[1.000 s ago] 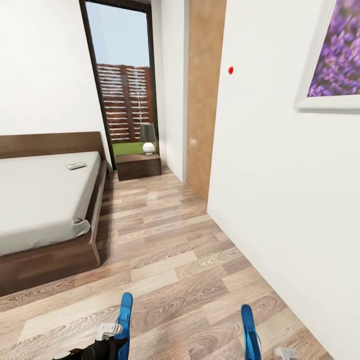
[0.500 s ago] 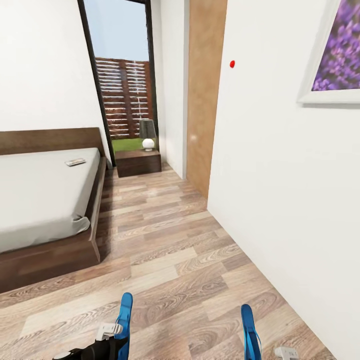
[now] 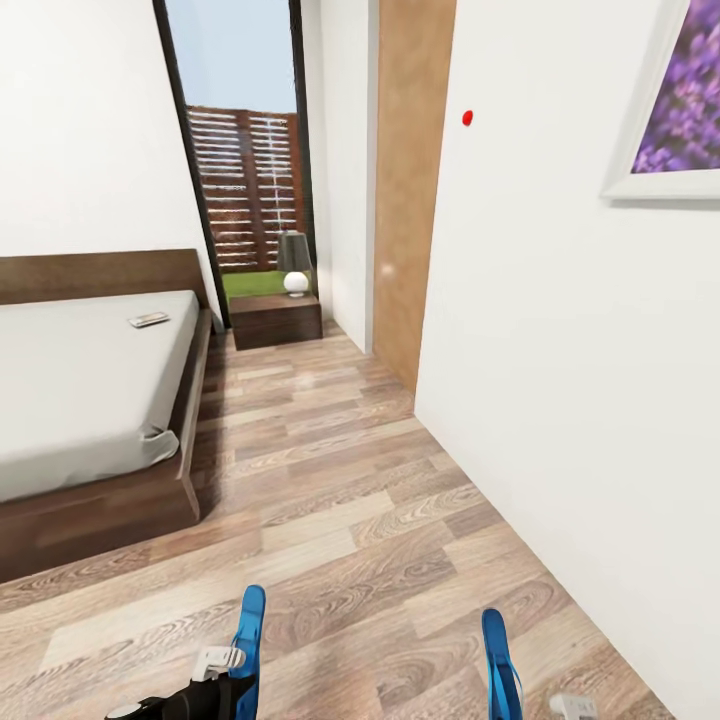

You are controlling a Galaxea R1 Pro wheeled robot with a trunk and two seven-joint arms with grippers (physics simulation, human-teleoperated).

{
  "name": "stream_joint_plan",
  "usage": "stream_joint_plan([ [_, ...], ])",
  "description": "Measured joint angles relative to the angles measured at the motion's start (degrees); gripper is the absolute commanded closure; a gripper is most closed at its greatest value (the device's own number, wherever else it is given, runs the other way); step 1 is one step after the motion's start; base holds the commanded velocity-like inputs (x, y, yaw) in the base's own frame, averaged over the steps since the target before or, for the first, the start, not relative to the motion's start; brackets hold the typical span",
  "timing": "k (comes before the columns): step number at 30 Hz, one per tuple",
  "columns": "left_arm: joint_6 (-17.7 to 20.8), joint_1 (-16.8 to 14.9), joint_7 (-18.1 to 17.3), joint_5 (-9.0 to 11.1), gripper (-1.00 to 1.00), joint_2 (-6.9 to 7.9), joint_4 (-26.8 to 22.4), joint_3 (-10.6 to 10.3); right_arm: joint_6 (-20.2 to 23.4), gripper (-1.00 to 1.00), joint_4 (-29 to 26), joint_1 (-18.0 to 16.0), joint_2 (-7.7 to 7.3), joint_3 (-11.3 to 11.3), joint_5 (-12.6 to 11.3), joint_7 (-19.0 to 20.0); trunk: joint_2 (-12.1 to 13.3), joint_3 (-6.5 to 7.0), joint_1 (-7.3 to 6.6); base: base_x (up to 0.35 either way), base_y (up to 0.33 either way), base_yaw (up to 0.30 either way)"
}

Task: In the bedroom, move the book from the bed onto either nightstand, and place the two sandals side by side next to the bed.

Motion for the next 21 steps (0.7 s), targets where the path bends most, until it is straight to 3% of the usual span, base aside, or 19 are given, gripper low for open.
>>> stream_joint_plan([
  [8,0.0,0.0,0.0,0.0,1.0,0.0,0.0,0.0,0.0,1.0,0.0,0.0,0.0,0.0,0.0,0.3,0.0,-0.01,-0.02,0.311,0.0,0.008],
  [21,-0.1,0.0,-0.1,0.0,1.0,0.0,0.0,0.0,0.1,1.0,0.0,0.0,0.0,0.1,0.0,0.3,0.0,-0.01,-0.02,0.33,0.0,0.095],
])
